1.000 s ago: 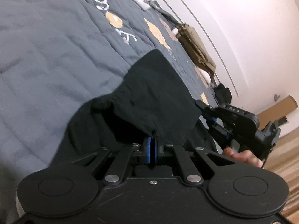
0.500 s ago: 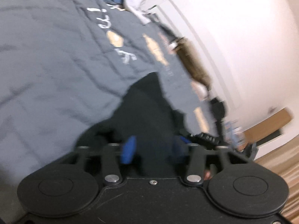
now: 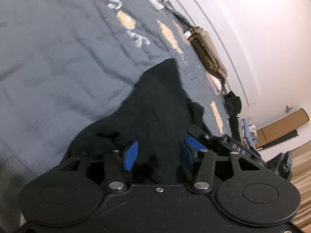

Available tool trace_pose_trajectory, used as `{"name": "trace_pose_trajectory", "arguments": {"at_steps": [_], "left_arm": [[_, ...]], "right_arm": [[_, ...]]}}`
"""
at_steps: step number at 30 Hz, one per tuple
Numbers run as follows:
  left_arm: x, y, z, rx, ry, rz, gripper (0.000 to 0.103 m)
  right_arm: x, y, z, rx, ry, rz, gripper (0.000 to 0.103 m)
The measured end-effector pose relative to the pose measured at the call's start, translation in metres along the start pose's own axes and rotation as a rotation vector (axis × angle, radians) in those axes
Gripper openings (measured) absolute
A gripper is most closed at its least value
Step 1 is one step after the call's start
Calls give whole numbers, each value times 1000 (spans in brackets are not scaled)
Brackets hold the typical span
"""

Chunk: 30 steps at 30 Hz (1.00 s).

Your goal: Fold clothes

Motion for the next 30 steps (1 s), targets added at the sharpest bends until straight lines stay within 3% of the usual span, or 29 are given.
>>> {"name": "trace_pose_trajectory", "arguments": {"at_steps": [3,8,13,16,22,25,30], "left_arm": [[4,-5,-26,-89,-50,-4,66],[-2,-37,-71,-272,-82,51,69],[0,-75,-109,-404,-172,89,75],[-2,-99,-122,-465,-213,124,75],[-13,-120,-125,-521,-213,164,75],[-12,-122,-125,-522,-212,162,75],[-8,-132,-133,-554,-242,234,75]], "right_arm": [[49,8,-10,23,-51,-69,43],[155,7,-65,-39,-199,-211,49],[252,-15,-152,-258,-354,-354,52],[295,-40,-199,-421,-395,-428,53],[319,-74,-263,-671,-357,-520,53],[309,-78,-277,-728,-342,-530,53],[299,-81,-289,-773,-337,-550,53]]}}
Point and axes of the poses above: each gripper's, at about its wrist camera, not at the fingertips, and x roughly against the way its jaws point, z to its left, y to its top, the point moved 6 cm from there along -x, roughly the way its jaws point, and after that the axes turned 2 degrees about y, right-handed, at the moved point
